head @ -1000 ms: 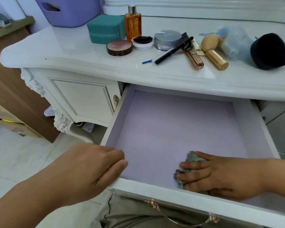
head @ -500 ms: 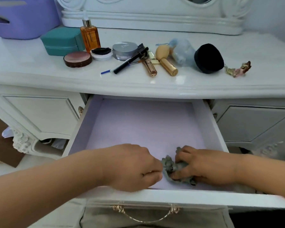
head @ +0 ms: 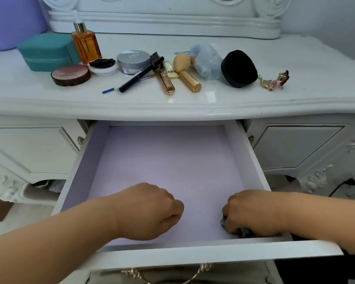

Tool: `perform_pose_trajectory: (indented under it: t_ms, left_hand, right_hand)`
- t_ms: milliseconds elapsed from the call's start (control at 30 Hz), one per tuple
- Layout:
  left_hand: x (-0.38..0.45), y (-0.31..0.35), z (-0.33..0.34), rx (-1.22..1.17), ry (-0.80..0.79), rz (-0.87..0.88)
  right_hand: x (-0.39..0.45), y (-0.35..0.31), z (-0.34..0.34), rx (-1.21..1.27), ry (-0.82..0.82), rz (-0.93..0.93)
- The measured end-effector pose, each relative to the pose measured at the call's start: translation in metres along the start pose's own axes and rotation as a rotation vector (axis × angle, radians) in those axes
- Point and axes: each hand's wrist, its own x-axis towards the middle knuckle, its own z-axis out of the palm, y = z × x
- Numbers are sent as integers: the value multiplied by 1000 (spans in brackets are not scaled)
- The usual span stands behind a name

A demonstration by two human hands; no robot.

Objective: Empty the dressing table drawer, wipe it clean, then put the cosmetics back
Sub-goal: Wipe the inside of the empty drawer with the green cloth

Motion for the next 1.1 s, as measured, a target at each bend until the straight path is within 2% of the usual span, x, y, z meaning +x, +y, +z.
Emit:
perform_pose_trajectory:
  t_ms: [367, 700, 900, 1100]
  left_hand:
    - [-4, 2, 3, -5, -8, 2]
    - [2, 14, -2, -70, 114, 67]
    - [0, 9, -2, -58, 124, 92]
    - [1, 9, -4, -55, 94, 94]
  right_hand:
    - [-9, 3, -8, -298, -61, 81]
    - [-4, 1, -14, -166, -138, 256]
    - [-16, 8, -14, -121, 82, 359]
    - [-32, 11, -9, -137, 488, 420]
